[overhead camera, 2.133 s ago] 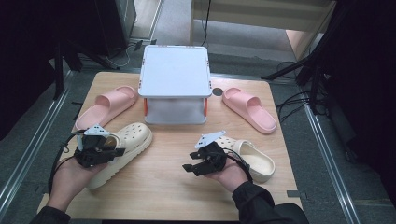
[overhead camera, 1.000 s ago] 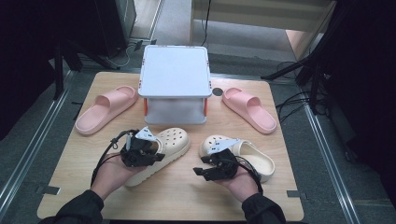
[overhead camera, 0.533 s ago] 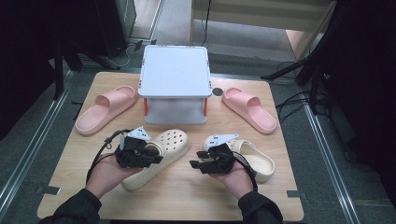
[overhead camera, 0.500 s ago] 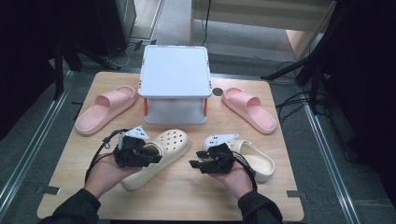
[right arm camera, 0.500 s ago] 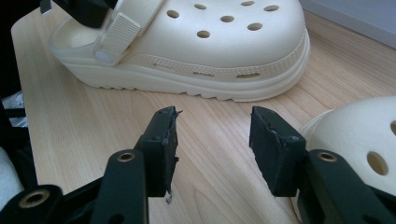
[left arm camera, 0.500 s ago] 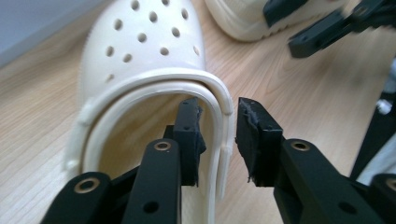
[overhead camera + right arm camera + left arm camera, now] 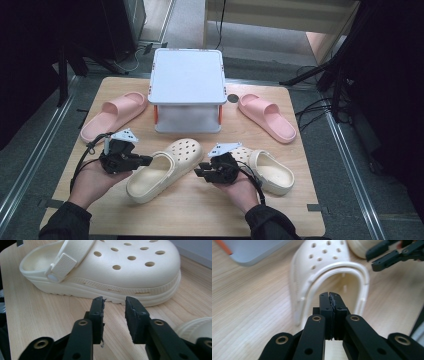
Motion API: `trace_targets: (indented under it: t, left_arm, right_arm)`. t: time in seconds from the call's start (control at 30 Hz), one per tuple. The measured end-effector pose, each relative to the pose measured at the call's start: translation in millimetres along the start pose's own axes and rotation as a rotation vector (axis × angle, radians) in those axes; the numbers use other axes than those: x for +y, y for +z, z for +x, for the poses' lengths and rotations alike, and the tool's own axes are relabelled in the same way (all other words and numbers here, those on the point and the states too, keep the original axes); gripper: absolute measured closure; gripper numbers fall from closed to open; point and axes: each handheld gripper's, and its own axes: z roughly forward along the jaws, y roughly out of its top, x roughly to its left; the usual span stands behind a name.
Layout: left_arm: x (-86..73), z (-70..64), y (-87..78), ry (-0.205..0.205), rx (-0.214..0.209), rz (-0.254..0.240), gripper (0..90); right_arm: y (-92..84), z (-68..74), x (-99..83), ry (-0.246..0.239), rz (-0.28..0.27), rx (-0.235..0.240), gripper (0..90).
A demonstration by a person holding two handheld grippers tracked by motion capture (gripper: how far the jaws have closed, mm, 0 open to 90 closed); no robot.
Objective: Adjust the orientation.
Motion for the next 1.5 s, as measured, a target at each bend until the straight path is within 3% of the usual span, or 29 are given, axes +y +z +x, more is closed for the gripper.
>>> trace_targets:
  t: [0.13,0.3,0.53,0.67,0.73,1.33,1.5]
  left_arm:
    - [-8.6,13.6,0.2,-0.020,0.022,-0.013,89.2]
    - [-18.1,23.5,-1.2,-0.054,0.032,-0.023,89.5]
    - [-30.5,34.2,12.0,-0.086,0.047,0.005,89.4]
    - [-31.6,31.3,18.3,-0.087,0.031,0.025,89.3]
    - [-31.7,29.8,19.0,-0.077,0.043,0.025,89.3]
    - [-42.0,16.4,15.3,-0.126,0.005,0.008,89.4]
    - [-45.0,6.9,13.4,-0.110,-0.004,0.007,89.4]
  right_arm:
    - [10.1,2.4,2.8,0.015,0.017,0.026,82.5]
    - [20.6,7.2,6.5,-0.001,0.034,0.019,85.0]
    - [30.7,7.0,12.0,-0.005,0.053,0.029,85.2]
    - [34.9,5.4,14.1,0.000,0.070,0.032,85.1]
    - [35.8,5.2,14.5,0.001,0.074,0.032,85.1]
    - [41.1,-3.4,22.6,0.004,0.078,0.023,85.6]
    - [43.0,-5.5,25.6,0.010,0.081,0.017,85.6]
